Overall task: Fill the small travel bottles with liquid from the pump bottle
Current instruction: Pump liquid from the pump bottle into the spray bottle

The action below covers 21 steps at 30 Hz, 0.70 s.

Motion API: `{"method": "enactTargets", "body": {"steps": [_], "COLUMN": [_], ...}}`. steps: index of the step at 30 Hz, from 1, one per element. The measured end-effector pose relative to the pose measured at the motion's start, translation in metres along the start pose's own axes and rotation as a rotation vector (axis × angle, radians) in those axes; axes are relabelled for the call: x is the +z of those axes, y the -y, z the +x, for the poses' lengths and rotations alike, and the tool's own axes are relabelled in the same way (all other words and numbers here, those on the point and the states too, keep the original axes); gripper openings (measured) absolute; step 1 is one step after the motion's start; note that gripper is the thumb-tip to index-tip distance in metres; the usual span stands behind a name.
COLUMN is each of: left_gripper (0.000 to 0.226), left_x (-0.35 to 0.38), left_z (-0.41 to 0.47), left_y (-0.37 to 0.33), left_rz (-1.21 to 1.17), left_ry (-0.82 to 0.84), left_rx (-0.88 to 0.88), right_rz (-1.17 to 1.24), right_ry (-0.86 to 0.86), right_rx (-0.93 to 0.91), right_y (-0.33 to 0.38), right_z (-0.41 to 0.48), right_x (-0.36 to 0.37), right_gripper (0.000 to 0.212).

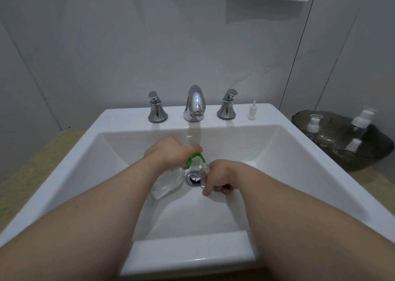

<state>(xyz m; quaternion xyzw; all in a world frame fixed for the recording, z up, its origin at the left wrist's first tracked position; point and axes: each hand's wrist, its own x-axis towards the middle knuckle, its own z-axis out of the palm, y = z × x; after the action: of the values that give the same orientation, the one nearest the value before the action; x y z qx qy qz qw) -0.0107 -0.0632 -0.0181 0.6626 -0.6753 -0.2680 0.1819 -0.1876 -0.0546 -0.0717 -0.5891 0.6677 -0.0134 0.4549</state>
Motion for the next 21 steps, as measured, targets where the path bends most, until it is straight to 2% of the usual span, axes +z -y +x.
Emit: {"method": "enactTargets", "body": {"steps": [5, 11, 21], "left_gripper": [0.061, 0.054, 0.071], "left_x": [0.0006, -0.0006, -0.0002], "left_z": [-0.0019, -0.0053, -0.0036], "left_y": [-0.0032, -0.0066, -0.0051], "left_rz": [0.007, 0.027, 0.063], "left_ry": [-0.004, -0.025, -0.034], "left_rx": [-0.007, -0.015, -0.017], "right_rz": [0.007, 0.009, -0.011], "right_ry": [0.013, 0.014, 0.038], "right_rx": [0.0, -0.009, -0.006], "right_y": [0.0, -0.0018, -0.0009], "right_z": [0.0004, 0.0016, 0.0009], "right_x": [-0.0005, -0.0005, -0.0014], "right_gripper": [0.034, 0.028, 0.027]}}
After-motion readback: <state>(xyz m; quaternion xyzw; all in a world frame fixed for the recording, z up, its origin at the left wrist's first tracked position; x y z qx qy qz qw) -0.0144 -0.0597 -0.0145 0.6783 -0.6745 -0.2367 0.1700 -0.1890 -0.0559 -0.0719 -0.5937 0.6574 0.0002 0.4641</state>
